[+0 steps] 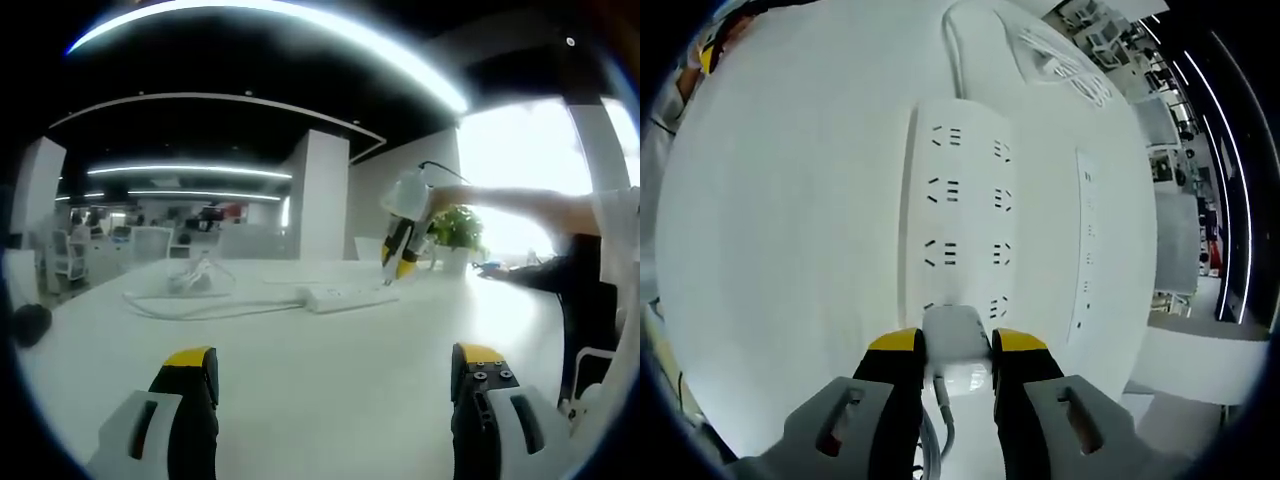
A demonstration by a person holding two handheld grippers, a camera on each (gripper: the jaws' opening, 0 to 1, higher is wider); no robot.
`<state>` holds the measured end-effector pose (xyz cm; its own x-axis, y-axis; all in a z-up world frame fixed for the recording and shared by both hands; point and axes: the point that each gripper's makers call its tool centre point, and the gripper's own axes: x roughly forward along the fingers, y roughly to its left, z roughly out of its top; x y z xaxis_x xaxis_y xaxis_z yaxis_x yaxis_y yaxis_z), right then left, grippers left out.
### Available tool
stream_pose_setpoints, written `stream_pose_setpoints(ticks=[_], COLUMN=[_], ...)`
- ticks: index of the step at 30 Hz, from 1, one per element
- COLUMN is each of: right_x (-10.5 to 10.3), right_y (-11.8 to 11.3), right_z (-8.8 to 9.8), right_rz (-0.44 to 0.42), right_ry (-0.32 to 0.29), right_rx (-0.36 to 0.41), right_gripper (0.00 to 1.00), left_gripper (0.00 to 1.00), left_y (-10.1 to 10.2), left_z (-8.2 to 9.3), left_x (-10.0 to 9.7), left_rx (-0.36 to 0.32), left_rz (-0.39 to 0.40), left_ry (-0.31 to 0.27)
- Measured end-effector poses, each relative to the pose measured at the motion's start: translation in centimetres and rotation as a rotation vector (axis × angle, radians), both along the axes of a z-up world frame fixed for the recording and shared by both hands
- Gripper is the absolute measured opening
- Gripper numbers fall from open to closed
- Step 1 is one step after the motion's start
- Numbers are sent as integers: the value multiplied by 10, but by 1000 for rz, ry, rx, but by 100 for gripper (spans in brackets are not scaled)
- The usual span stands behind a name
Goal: Straighten the power strip on the desk, plug the charger into it
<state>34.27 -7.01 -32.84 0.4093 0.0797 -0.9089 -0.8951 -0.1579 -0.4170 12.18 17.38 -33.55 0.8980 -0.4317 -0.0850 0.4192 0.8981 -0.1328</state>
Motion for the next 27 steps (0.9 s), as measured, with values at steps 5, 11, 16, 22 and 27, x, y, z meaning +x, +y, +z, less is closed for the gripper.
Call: stream_pose_setpoints(ticks=[5,11,16,22,27], right_x=[0,1,0,-1,0], right_y=[0,3,4,5,6], right_z=[0,-1,-1,-1,-1], right_rz=[-4,-7,-13,-16,-15], right_ry=[2,-3,-1,-7,-14], right_rx=[-6,-21,-16,-18,-30], right_gripper=[24,24,24,24,24], left_gripper=[99,99,99,99,99], left_y=[-2,-3,-3,-4,-5], left_z=[1,1,1,2,2], left_x=[0,0,1,1,0], left_rx=[-1,-1,-3,-2,-6], left_rz=[-6,-9,-9,-10,-13], left_ry=[-5,-5,-5,-7,-12])
